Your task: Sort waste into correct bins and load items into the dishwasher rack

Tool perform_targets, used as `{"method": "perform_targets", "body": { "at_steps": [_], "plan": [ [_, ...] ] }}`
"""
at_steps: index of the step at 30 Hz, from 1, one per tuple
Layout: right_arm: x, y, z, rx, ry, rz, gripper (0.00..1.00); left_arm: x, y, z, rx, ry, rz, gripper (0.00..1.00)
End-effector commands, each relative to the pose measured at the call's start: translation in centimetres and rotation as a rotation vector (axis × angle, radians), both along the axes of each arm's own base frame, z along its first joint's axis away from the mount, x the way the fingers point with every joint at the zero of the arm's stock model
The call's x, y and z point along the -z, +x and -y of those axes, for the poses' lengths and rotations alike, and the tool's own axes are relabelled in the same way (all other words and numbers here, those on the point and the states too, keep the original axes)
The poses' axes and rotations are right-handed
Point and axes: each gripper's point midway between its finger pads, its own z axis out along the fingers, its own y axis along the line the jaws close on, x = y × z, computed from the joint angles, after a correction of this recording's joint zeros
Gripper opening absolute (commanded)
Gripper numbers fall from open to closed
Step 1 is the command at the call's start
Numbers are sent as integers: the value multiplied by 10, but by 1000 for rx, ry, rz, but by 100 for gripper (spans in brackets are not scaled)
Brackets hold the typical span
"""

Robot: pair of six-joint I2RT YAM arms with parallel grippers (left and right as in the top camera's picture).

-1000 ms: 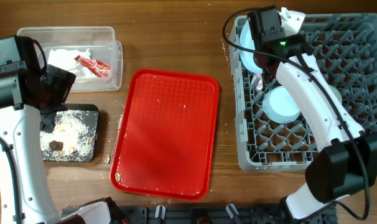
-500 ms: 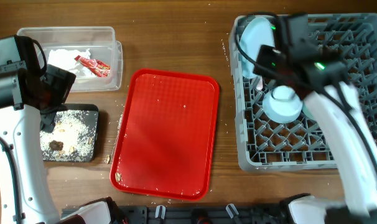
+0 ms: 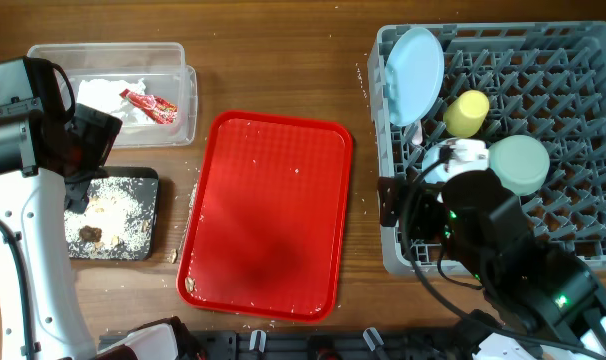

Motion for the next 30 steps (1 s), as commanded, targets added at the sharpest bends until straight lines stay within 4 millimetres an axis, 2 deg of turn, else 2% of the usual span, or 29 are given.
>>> {"method": "perform_targets", "body": {
  "at_steps": [1,5,12,15,18,23,27,30],
  "plan": [
    [2,1,3,181,162,-57,100,-5,0,-4,-8,16,10,100],
    [8,4,1,321,290,-132,100,-5,0,-4,-8,16,10,100],
    [35,8,9,370,164,-200,100,-5,0,-4,-8,16,10,100],
    [41,12,11,382,128,-201,100,-5,0,-4,-8,16,10,100],
    [39,15,16,353,63,-164,100,-5,0,-4,-8,16,10,100],
    [24,13,32,214,-87,-61,100,-5,0,-4,-8,15,10,100],
    [25,16,57,255,-31,-45,100,-5,0,-4,-8,16,10,100],
    [24,22,58,172,-8,62,100,-5,0,-4,-8,15,10,100]
  ]
}}
